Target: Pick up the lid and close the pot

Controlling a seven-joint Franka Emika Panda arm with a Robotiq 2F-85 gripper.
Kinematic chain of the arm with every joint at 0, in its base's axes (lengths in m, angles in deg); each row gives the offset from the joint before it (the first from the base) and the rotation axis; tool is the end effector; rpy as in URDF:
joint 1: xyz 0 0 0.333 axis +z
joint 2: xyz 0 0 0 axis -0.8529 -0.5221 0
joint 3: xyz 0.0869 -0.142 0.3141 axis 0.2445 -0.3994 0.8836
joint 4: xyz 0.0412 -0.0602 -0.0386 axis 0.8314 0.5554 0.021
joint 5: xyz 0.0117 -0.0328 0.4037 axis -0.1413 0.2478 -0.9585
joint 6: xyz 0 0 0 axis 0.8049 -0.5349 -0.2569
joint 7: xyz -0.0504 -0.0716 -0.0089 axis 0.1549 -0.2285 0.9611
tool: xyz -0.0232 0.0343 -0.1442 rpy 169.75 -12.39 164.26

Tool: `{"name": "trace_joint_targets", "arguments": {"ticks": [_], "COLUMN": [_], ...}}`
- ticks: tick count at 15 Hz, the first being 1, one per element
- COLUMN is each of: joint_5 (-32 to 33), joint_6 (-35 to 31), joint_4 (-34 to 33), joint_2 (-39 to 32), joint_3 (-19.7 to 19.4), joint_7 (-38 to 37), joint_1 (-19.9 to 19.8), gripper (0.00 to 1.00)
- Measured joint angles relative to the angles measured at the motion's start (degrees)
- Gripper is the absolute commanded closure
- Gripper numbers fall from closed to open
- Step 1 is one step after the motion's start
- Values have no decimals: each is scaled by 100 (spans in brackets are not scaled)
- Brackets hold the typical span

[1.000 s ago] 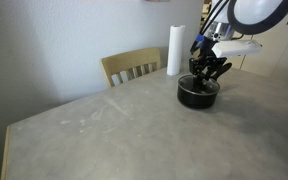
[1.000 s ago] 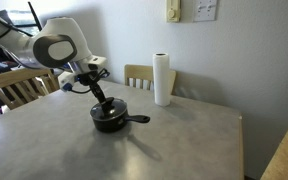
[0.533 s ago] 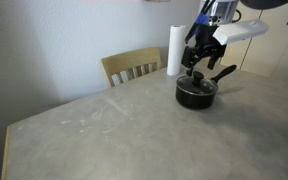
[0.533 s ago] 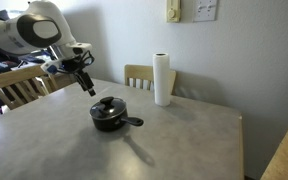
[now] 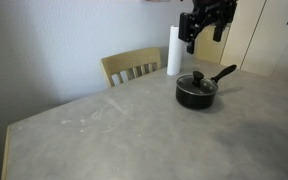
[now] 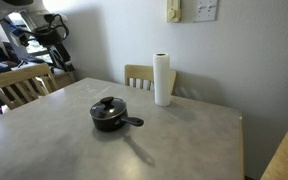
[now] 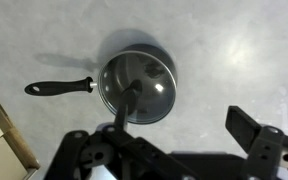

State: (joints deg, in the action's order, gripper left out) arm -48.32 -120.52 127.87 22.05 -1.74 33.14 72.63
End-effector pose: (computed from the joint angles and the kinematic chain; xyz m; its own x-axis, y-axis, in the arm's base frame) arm 0.5744 0.1242 0.3888 0.9645 -0.2130 0.1561 -0.2469 -0.9371 0.2468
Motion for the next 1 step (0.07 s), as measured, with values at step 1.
{"name": "trace_joint_targets", "arguments": {"ticks": [1], "joint_5": [0], "joint_6": [42], "joint_4": [-20], "joint_2": [-2], "joint_3": [47], "joint_7": [-16], "joint_1": [0], "gripper": [0]}}
